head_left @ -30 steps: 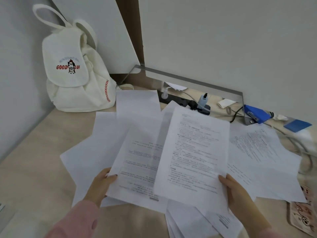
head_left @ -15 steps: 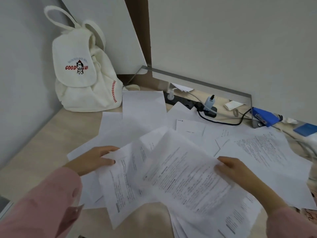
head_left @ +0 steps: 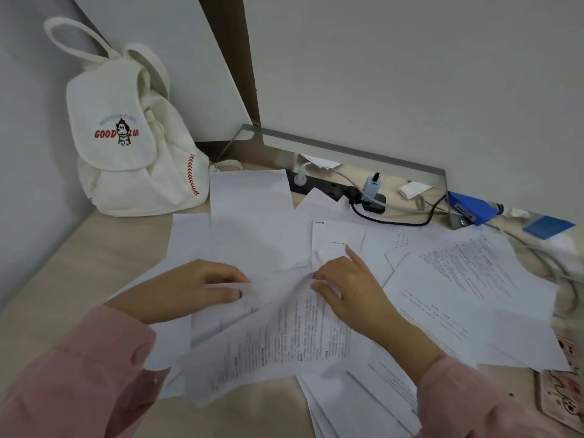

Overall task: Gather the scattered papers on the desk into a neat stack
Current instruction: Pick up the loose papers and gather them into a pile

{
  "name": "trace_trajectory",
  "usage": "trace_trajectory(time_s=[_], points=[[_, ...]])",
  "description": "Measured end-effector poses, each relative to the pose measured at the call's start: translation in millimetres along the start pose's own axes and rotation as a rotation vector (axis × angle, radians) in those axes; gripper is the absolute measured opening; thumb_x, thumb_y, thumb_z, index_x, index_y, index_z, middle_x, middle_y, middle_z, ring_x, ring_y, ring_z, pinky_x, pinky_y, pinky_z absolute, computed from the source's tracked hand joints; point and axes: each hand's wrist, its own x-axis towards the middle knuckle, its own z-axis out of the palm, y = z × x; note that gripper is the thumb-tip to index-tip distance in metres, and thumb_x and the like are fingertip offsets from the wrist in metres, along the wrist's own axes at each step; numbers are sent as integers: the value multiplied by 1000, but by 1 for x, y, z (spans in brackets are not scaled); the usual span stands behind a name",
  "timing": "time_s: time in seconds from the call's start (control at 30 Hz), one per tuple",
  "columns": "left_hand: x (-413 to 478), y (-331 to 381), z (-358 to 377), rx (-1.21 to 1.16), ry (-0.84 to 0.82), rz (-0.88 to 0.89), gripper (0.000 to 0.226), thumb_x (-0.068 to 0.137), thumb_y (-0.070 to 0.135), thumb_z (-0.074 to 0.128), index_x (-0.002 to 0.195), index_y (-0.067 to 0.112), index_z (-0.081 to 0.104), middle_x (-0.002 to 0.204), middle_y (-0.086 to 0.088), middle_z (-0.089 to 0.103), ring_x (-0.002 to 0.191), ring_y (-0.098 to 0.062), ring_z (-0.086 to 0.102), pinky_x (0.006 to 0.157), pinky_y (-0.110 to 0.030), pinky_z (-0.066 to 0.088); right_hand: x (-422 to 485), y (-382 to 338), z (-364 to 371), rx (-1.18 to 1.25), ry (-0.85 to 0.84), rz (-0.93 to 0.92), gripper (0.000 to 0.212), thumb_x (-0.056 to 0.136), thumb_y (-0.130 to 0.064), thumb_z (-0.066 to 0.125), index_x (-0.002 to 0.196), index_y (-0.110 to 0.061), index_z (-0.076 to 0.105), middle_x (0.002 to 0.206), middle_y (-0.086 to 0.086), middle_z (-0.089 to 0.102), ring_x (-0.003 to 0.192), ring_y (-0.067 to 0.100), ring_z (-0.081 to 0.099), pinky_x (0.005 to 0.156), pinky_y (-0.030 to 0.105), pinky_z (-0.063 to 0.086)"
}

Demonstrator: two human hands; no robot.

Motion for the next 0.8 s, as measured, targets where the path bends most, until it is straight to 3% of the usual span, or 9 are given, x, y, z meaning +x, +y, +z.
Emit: trace_trajectory(time_s=[0.1, 0.17, 0.27, 0.33, 0.4, 0.43, 0.5, 0.63, 0.8], points=[[-6, 3, -4, -246, 142, -27, 52, 60, 77, 56, 72, 28, 69, 75, 14, 71, 70, 3, 65, 65, -9, 47, -11, 8, -18, 132, 11, 219, 20, 95, -28, 47, 93, -16, 62, 85, -5, 64, 81, 11, 57, 84, 14, 41], [1, 1, -7, -411, 209, -120, 66, 39, 86, 58, 69, 30, 74, 72, 11, 74, 67, -4, 69, 60, -15, 51, -22, 17, -32, 306, 56, 357, 15, 95, -27, 47, 90, -20, 59, 85, -9, 65, 77, 6, 59, 67, 13, 42], [16, -8, -5, -626, 271, -224, 79, 17, 88, 58, 63, 26, 74, 59, 9, 72, 57, -8, 69, 61, -30, 46, -38, 31, -47, 548, 196, 495, 13, 95, -18, 47, 90, -25, 58, 79, -9, 66, 69, -3, 61, 62, 9, 43], [34, -9, 6, -745, 374, -299, 81, 36, 90, 54, 80, 23, 65, 71, 4, 73, 64, -11, 69, 71, -35, 46, -50, 38, -52, 679, 246, 590, 15, 95, -14, 46, 100, -23, 58, 79, -3, 68, 66, -1, 64, 59, 7, 47], [47, -10, 30, -882, 432, -295, 57, 80, 67, 40, 104, 19, 60, 93, -2, 67, 84, -16, 64, 83, -40, 46, -63, 44, -50, 772, 259, 672, 20, 96, -15, 45, 108, -26, 56, 86, 9, 70, 77, 16, 69, 66, 18, 54], [51, -8, 45, -912, 418, -274, 49, 88, 57, 38, 113, 20, 58, 100, -2, 66, 92, -18, 63, 84, -40, 48, -70, 47, -45, 804, 267, 712, 23, 96, -15, 45, 110, -30, 55, 91, 16, 69, 84, 26, 68, 73, 27, 55], [60, -8, 76, -957, 336, -253, 43, 88, 51, 44, 117, 24, 60, 109, -2, 68, 100, -20, 63, 82, -38, 51, -82, 53, -33, 836, 283, 799, 27, 95, -13, 46, 109, -35, 53, 98, 26, 65, 94, 39, 62, 81, 38, 51], [82, -8, 126, -982, 132, -266, 38, 85, 31, 59, 121, 18, 60, 119, -6, 68, 108, -26, 64, 89, -38, 54, -103, 58, -8, 869, 185, 921, 26, 95, -8, 44, 109, -25, 58, 93, 4, 70, 82, 14, 68, 60, 14, 50], [95, -19, 162, -849, 241, -390, 37, 86, 2, 59, 121, 13, 58, 121, -10, 64, 109, -28, 60, 103, -43, 42, -131, 84, 11, 903, 114, 1018, 22, 95, -17, 48, 112, -19, 62, 109, -2, 66, 99, 18, 62, 76, 24, 46]])
